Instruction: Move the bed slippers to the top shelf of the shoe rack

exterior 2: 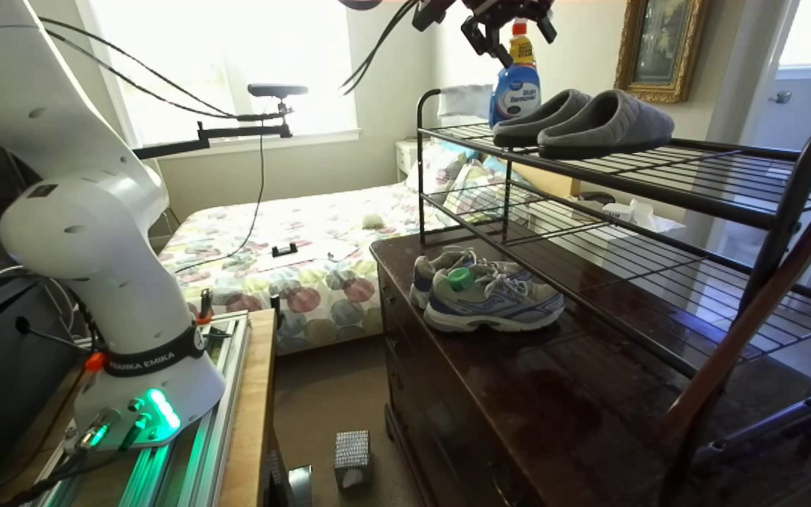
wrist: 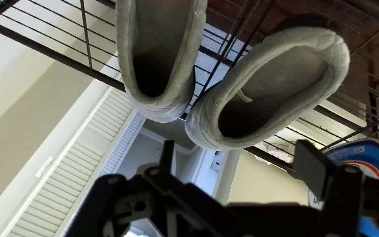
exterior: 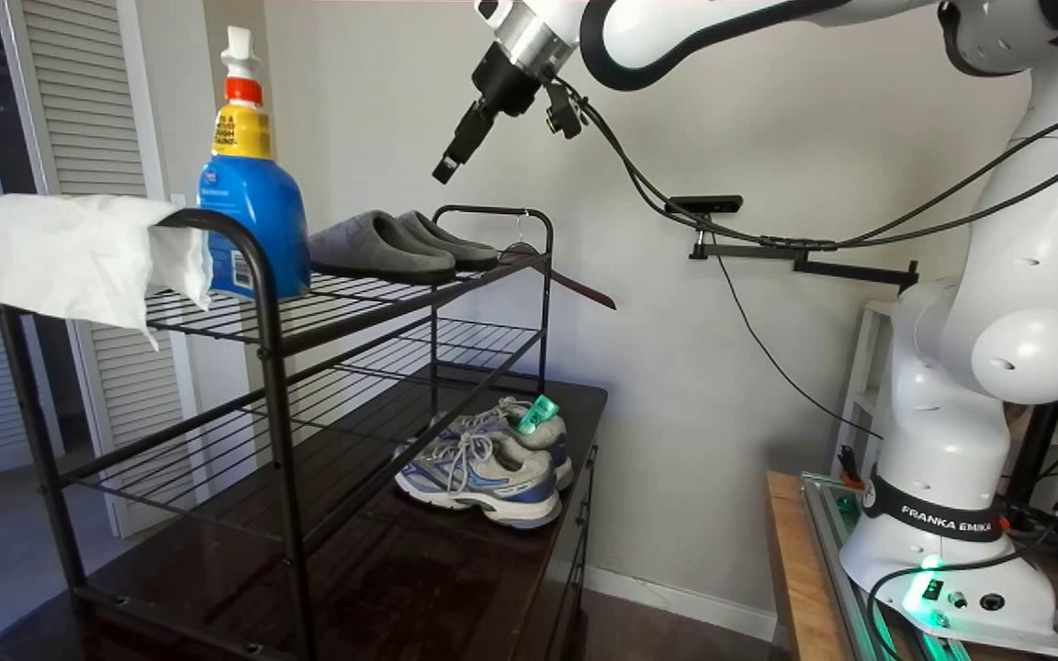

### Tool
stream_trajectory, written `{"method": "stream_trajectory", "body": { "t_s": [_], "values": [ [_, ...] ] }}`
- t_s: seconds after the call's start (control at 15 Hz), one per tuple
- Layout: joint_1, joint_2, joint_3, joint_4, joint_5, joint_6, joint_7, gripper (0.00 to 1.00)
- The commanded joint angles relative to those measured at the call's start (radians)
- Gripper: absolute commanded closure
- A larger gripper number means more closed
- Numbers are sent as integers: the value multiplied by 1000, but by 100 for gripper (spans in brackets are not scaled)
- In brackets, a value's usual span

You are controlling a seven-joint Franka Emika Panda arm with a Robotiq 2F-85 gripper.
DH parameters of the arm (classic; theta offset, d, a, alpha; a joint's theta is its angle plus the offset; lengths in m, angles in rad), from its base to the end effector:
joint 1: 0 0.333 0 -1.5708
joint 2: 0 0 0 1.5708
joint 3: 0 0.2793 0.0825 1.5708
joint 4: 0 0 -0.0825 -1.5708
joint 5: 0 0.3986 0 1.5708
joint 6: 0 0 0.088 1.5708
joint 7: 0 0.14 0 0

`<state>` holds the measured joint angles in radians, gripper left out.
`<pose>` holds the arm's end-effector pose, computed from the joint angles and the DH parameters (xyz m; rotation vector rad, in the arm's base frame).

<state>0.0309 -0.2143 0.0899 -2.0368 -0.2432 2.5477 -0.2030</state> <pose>0.5823 0.0725 0.5573 2.6362 0.6445 1.0100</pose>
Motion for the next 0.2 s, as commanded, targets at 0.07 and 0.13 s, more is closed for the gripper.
{"method": "stream_trajectory", "body": {
  "t_s": [0.07,0.13],
  "values": [
    [9,1,-9,2,-3,-3,2,7],
    [10,1,-9,2,-3,-3,2,7]
  ]
}}
